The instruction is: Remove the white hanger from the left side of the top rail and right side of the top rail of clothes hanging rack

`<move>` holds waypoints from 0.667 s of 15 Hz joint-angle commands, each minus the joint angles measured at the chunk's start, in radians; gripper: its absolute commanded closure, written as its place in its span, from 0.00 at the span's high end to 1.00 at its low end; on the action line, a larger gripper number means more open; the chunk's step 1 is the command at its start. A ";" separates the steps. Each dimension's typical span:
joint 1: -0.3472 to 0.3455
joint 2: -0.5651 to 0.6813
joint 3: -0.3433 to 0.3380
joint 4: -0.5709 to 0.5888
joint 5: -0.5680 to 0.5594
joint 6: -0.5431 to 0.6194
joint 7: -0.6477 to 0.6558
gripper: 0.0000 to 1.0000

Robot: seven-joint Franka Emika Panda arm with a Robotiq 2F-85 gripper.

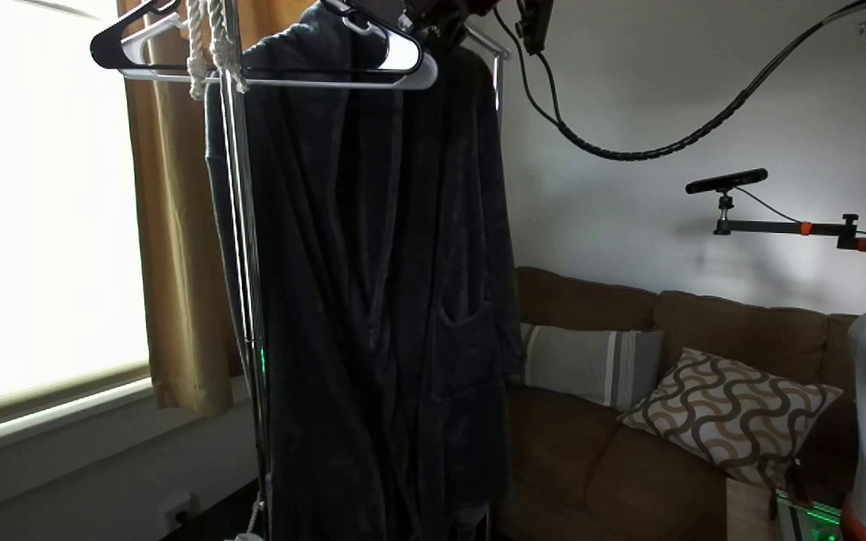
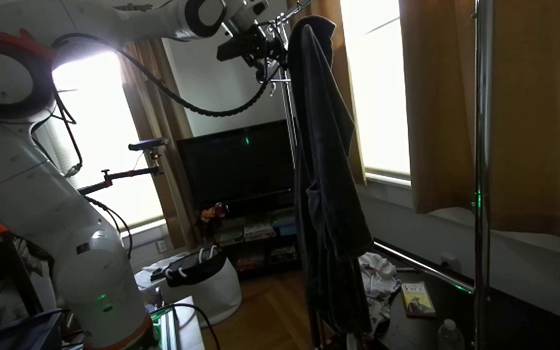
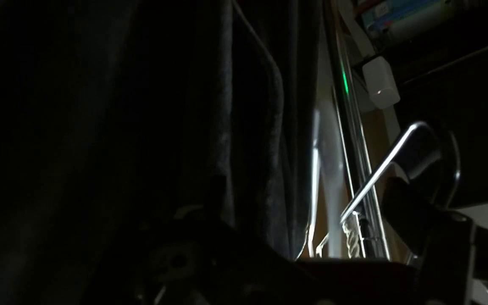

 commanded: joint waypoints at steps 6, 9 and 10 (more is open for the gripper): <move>-0.008 0.010 0.060 0.047 -0.049 -0.103 0.022 1.00; -0.017 0.027 0.056 0.055 -0.052 -0.043 0.033 0.74; -0.020 0.033 0.055 0.056 -0.057 -0.021 0.031 0.66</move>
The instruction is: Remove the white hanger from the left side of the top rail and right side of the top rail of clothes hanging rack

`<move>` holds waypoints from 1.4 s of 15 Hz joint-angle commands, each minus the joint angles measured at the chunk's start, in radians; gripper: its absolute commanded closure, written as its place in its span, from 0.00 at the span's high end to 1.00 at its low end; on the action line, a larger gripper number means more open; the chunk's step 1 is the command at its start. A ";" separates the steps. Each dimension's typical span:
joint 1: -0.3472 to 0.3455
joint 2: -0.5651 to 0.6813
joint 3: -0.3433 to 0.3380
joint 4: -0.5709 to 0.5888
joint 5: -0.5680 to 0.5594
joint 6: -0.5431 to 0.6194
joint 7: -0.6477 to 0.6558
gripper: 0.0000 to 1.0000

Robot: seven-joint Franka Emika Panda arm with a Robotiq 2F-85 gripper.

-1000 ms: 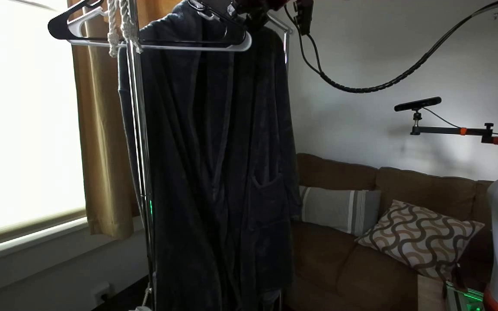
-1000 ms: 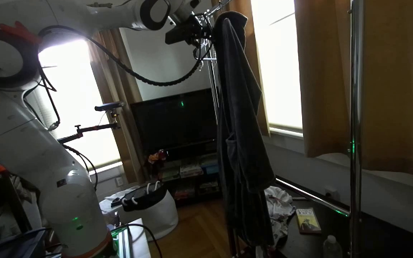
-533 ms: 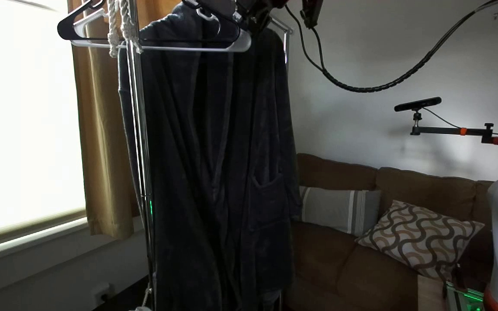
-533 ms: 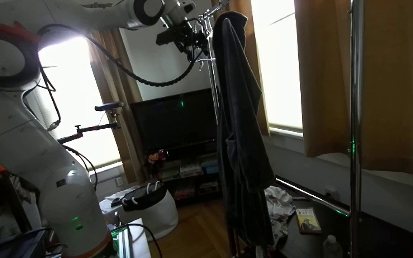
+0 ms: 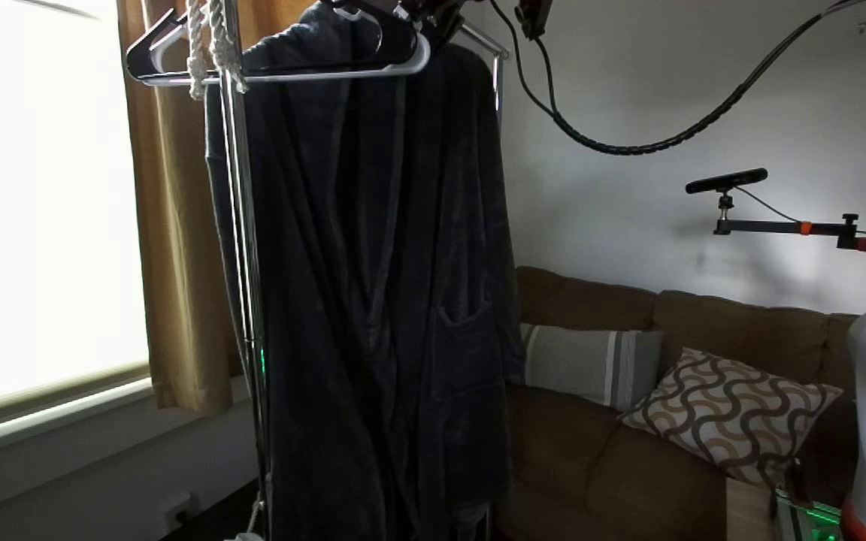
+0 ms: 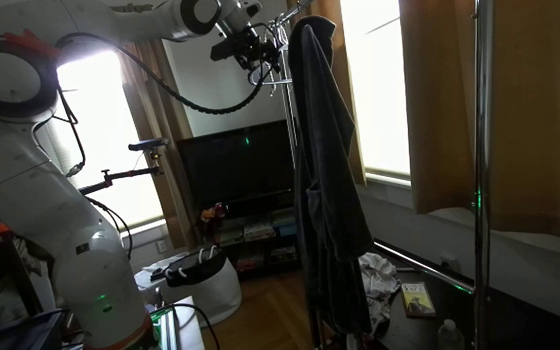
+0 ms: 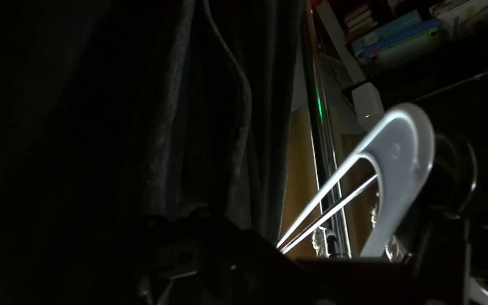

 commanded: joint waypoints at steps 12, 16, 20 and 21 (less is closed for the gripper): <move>-0.005 0.008 0.010 0.022 -0.017 0.135 -0.026 0.00; 0.006 -0.048 0.021 0.005 -0.018 0.179 -0.038 0.01; -0.012 -0.135 0.033 -0.052 -0.068 0.249 0.003 0.01; -0.013 -0.152 0.031 -0.066 -0.074 0.278 0.014 0.01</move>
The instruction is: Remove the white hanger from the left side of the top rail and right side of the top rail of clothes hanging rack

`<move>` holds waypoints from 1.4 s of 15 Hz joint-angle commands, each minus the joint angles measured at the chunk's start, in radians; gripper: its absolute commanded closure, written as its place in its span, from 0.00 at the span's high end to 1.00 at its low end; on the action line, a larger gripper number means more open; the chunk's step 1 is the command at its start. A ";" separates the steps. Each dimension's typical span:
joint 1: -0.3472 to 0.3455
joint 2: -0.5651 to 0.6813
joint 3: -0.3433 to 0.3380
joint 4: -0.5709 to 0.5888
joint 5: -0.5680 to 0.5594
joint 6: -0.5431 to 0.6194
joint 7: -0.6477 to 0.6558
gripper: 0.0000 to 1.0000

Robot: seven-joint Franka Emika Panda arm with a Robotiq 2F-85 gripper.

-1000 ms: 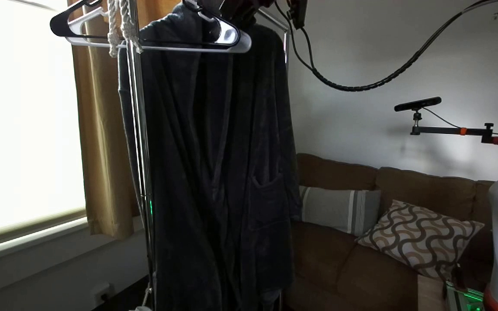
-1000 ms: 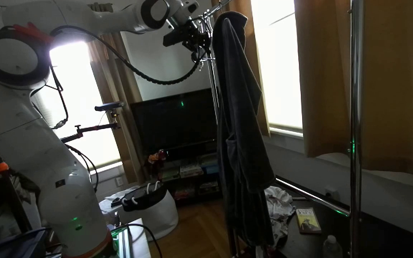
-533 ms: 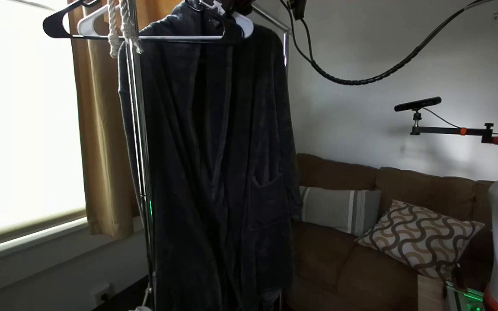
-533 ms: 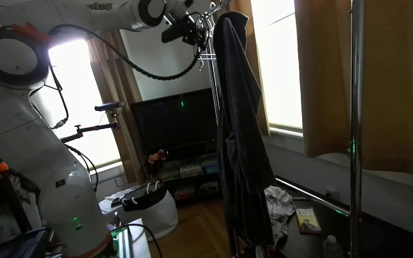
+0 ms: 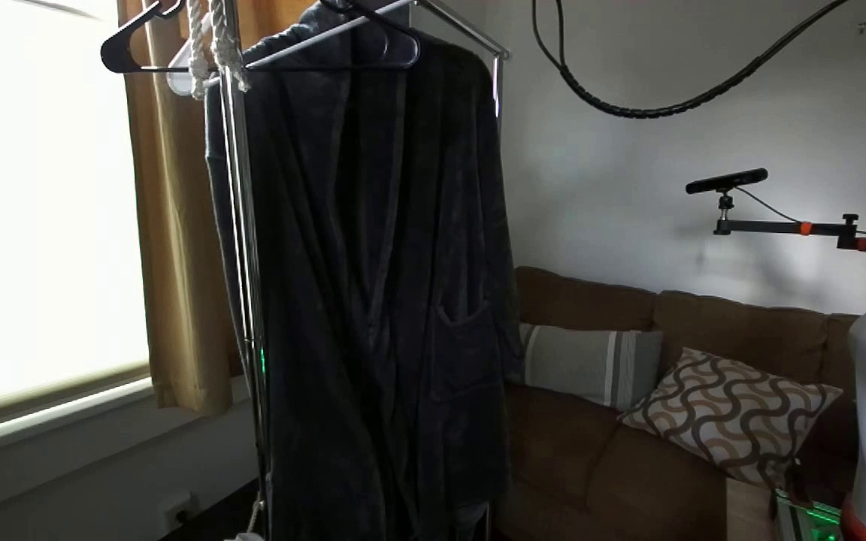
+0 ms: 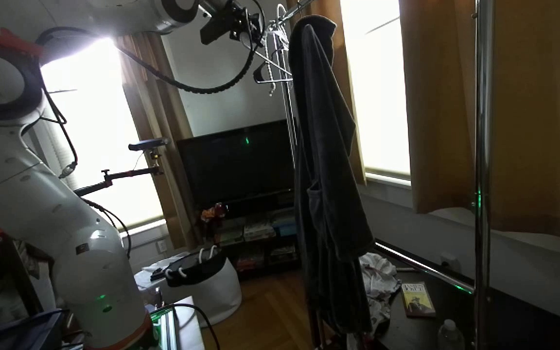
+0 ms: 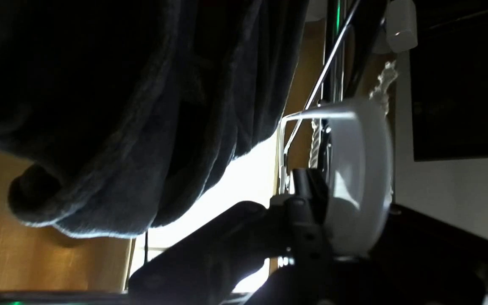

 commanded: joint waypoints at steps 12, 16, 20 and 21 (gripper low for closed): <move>0.006 -0.316 -0.007 -0.315 -0.054 0.108 0.088 0.01; -0.005 -0.436 0.000 -0.458 -0.064 0.076 0.131 0.01; 0.006 -0.546 -0.005 -0.619 -0.045 -0.031 0.168 0.01; 0.007 -0.572 -0.006 -0.656 -0.040 -0.060 0.180 0.01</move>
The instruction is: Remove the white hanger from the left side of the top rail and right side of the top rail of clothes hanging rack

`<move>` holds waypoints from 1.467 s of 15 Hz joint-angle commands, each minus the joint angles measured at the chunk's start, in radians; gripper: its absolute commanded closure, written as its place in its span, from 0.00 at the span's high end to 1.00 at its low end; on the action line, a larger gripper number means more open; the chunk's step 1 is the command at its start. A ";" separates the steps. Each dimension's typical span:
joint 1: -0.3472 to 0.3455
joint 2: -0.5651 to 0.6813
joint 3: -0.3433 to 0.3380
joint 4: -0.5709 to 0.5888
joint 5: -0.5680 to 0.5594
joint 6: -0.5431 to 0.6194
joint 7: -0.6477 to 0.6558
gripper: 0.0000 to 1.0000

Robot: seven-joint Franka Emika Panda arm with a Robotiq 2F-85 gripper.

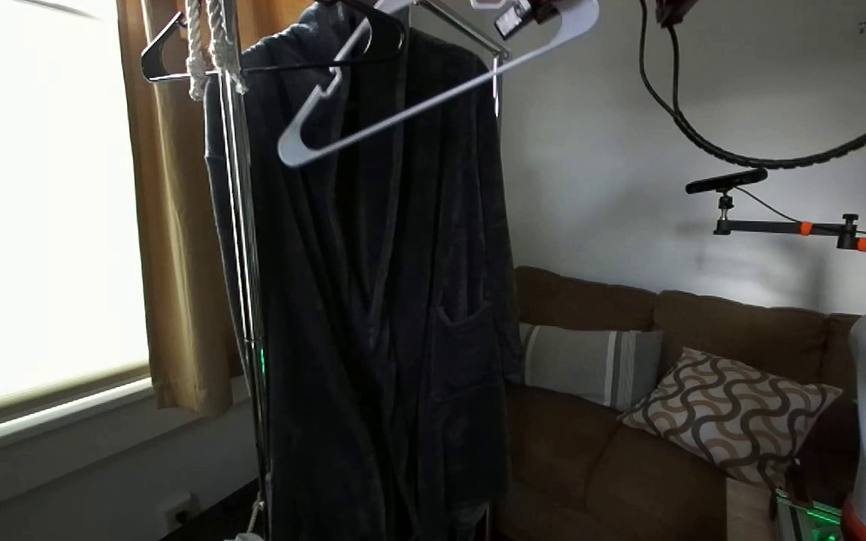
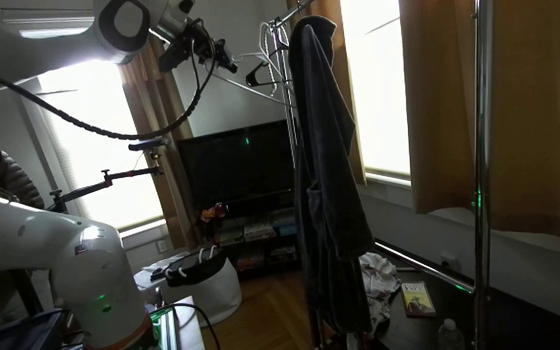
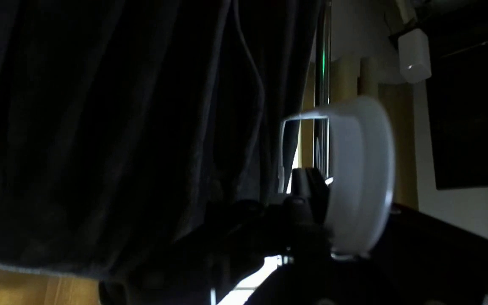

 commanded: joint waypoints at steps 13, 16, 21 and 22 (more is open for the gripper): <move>-0.047 -0.210 0.007 -0.329 0.019 -0.280 0.186 0.01; -0.099 -0.241 -0.029 -0.360 0.000 -0.416 0.227 0.01; -0.241 -0.323 -0.059 -0.386 -0.065 -0.627 0.300 0.01; -0.269 -0.326 -0.063 -0.384 -0.077 -0.647 0.321 0.01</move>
